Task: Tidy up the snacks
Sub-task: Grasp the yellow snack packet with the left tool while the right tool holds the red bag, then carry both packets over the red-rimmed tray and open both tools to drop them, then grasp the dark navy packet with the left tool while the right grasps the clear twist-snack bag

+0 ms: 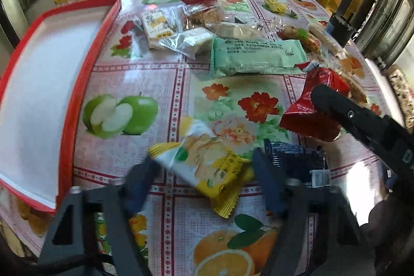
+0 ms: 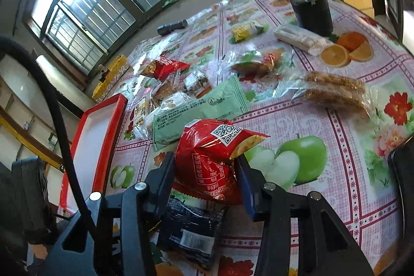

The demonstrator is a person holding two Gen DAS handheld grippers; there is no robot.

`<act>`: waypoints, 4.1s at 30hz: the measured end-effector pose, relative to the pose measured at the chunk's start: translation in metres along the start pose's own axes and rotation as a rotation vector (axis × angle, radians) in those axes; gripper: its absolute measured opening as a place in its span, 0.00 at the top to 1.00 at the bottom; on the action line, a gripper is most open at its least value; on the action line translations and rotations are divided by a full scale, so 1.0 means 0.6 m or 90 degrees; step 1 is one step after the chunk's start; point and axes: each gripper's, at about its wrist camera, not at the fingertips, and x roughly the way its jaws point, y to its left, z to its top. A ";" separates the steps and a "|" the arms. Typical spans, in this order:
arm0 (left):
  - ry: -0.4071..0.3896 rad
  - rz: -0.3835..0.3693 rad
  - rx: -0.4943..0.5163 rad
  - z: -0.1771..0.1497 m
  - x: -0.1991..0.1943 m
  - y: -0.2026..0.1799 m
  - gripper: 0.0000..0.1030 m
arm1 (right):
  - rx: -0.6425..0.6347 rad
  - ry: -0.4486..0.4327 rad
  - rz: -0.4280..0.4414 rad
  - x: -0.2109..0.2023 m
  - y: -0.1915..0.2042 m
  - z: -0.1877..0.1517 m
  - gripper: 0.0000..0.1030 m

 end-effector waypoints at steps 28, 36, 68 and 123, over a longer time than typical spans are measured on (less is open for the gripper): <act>-0.048 -0.043 0.021 -0.025 -0.035 0.045 0.86 | -0.040 -0.028 0.006 -0.004 0.020 -0.008 0.55; -0.165 -0.024 0.059 -0.026 -0.130 0.054 0.86 | -0.067 -0.038 0.075 -0.024 0.058 -0.014 0.56; -0.133 0.128 -0.094 -0.023 -0.095 0.356 0.85 | -0.274 0.133 0.142 0.212 0.365 -0.054 0.56; 0.018 -0.280 0.337 -0.070 -0.047 -0.097 0.07 | 0.042 -0.020 0.038 -0.079 -0.092 0.056 0.28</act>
